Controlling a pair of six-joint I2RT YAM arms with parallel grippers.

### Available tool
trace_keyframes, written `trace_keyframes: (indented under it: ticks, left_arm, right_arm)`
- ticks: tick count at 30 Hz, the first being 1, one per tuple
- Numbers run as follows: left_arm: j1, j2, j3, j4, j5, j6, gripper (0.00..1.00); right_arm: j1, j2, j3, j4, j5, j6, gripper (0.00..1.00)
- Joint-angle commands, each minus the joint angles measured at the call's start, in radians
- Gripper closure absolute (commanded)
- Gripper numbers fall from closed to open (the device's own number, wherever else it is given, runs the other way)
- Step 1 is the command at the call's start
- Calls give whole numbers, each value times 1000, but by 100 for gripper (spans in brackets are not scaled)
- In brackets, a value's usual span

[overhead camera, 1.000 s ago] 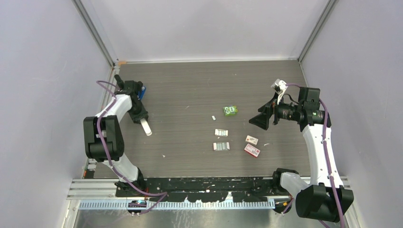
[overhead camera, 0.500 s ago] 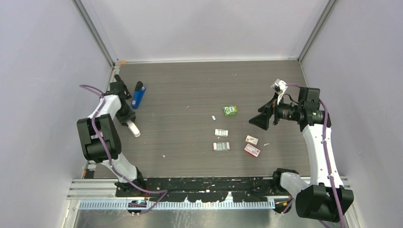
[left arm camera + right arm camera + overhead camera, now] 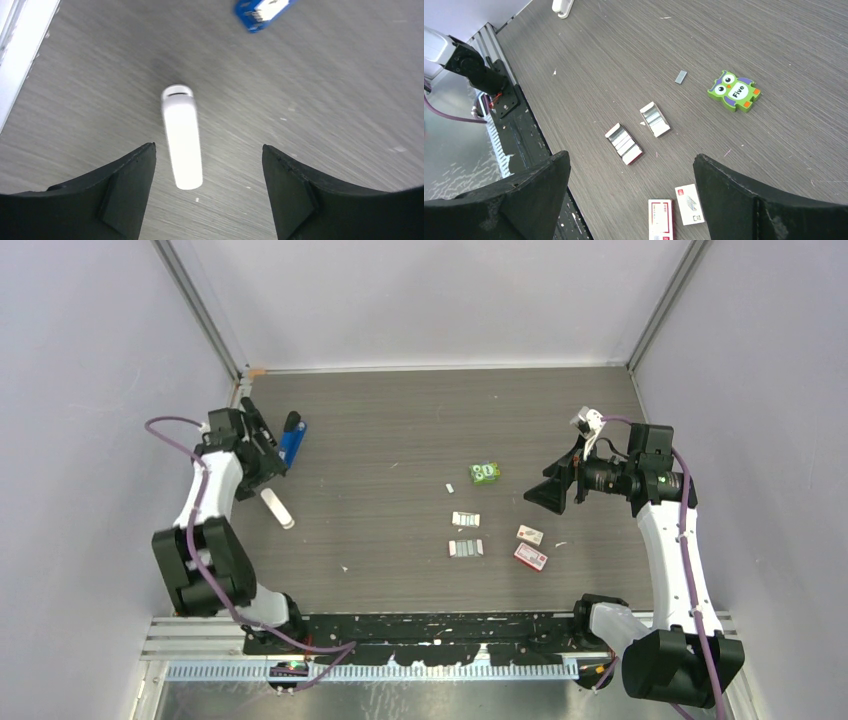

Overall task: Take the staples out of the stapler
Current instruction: Move the stapler to the center of the board, then pick up the staple from the center of the board.

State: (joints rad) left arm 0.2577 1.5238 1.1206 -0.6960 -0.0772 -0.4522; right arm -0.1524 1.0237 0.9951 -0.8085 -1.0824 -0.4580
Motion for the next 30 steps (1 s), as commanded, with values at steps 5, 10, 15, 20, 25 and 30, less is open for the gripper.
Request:
trace_keyframes:
  ticks: [5,10,15,20,25,30]
  left_arm:
    - [4,-253,-132,298,364,73,14]
    - [4,-219,-141,448,430,26,13]
    - [3,-103,-77,526,481,23,13]
    - [4,43,34,485,460,80,9]
    - [3,170,159,415,375,170,6]
    - [-1,276,286,351,340,263,6]
  right_arm:
    - [5,-3,40,-142,-78,-208,3]
    - [5,-2,37,-138,-81,-208,3]
    - [5,-1,36,-138,-77,-212,3]
    - [5,4,36,-137,-83,-213,3]
    - [6,10,37,-140,-82,-218,3]
    - [7,13,41,-151,-80,-228,3]
